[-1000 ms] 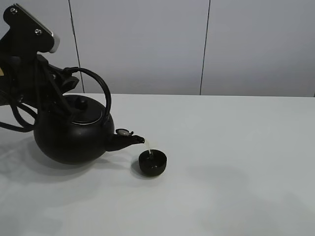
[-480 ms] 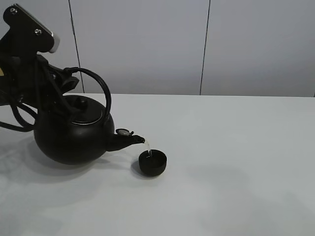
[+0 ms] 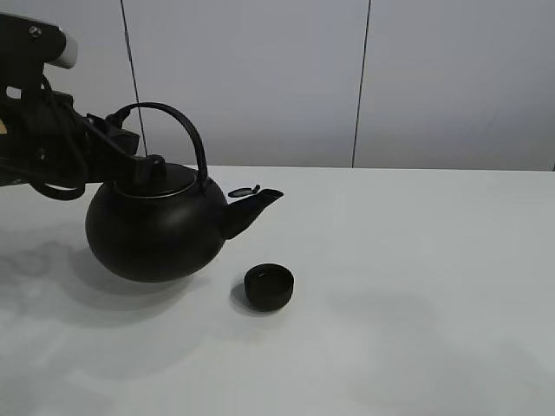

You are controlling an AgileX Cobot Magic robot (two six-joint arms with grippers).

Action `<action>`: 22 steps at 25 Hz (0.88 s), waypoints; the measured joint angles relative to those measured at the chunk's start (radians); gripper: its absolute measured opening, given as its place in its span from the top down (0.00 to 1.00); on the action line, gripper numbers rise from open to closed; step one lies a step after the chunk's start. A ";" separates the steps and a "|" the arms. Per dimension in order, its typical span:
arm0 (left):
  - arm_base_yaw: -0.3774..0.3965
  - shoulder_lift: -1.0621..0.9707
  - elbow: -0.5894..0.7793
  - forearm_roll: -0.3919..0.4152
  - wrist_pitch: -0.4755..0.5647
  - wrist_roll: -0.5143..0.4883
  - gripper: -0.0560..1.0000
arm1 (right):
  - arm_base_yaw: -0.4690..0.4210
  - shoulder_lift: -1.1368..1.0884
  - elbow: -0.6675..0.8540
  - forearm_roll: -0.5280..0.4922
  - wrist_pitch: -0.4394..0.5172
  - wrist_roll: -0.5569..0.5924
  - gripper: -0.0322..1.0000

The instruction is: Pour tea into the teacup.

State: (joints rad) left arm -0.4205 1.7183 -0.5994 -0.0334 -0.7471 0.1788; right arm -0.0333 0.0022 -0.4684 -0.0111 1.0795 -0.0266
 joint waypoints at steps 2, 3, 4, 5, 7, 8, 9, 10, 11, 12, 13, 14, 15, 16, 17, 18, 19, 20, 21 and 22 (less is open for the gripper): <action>0.011 0.000 0.003 0.013 -0.007 -0.026 0.85 | 0.000 0.000 0.000 0.000 -0.001 0.000 0.49; 0.021 0.000 0.012 0.017 -0.022 -0.040 0.85 | 0.000 0.000 0.000 0.000 -0.001 0.000 0.49; 0.033 0.000 0.026 0.019 -0.044 -0.051 0.85 | 0.000 0.000 0.000 0.000 -0.001 0.000 0.49; 0.043 0.000 0.039 0.022 -0.071 -0.061 0.85 | 0.000 0.000 0.000 0.000 -0.001 0.000 0.49; 0.070 0.000 0.076 0.023 -0.117 -0.079 0.85 | 0.000 0.000 0.000 0.000 -0.001 0.000 0.49; 0.079 0.000 0.095 0.024 -0.138 -0.086 0.85 | 0.000 0.000 0.000 0.000 -0.001 0.000 0.49; 0.090 0.000 0.109 0.023 -0.152 -0.090 0.85 | 0.000 0.000 0.000 0.000 -0.001 0.000 0.49; 0.099 0.000 0.126 0.021 -0.166 -0.091 0.85 | 0.000 0.000 0.000 0.000 -0.001 0.000 0.49; 0.107 0.000 0.141 0.020 -0.177 -0.091 0.85 | 0.000 0.000 0.000 0.000 -0.001 0.000 0.49; 0.110 0.000 0.152 0.015 -0.184 -0.092 0.85 | 0.000 0.000 0.000 0.000 -0.001 0.000 0.49; 0.116 0.000 0.164 0.008 -0.187 -0.092 0.85 | 0.000 0.000 0.000 0.000 -0.001 0.000 0.49; 0.119 0.000 0.174 0.001 -0.192 -0.092 0.85 | 0.000 0.000 0.000 0.000 -0.001 0.000 0.49; 0.120 0.000 0.182 -0.012 -0.197 -0.092 0.85 | 0.000 0.000 0.000 0.000 -0.001 0.000 0.49; 0.120 0.000 0.188 -0.026 -0.201 -0.090 0.85 | 0.000 0.000 0.000 0.000 -0.001 0.000 0.49; 0.120 0.000 0.195 -0.037 -0.206 -0.087 0.85 | 0.000 0.000 0.000 0.000 -0.001 0.000 0.49; 0.120 0.000 0.202 -0.044 -0.221 -0.079 0.85 | 0.000 0.000 0.000 0.000 -0.001 0.000 0.49; 0.120 0.005 0.206 -0.049 -0.242 -0.070 0.85 | 0.000 0.000 0.000 0.000 -0.001 0.000 0.49; 0.120 0.015 0.210 -0.055 -0.259 -0.066 0.85 | 0.000 0.000 0.000 0.000 -0.001 0.000 0.49; 0.120 0.026 0.212 -0.060 -0.281 -0.064 0.85 | 0.000 0.000 0.000 0.000 -0.001 0.000 0.49; 0.120 0.043 0.212 -0.063 -0.294 -0.064 0.85 | 0.000 0.000 0.000 0.000 -0.001 0.000 0.49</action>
State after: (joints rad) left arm -0.3001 1.7609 -0.3869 -0.0966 -1.0416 0.1148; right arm -0.0333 0.0022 -0.4684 -0.0111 1.0786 -0.0266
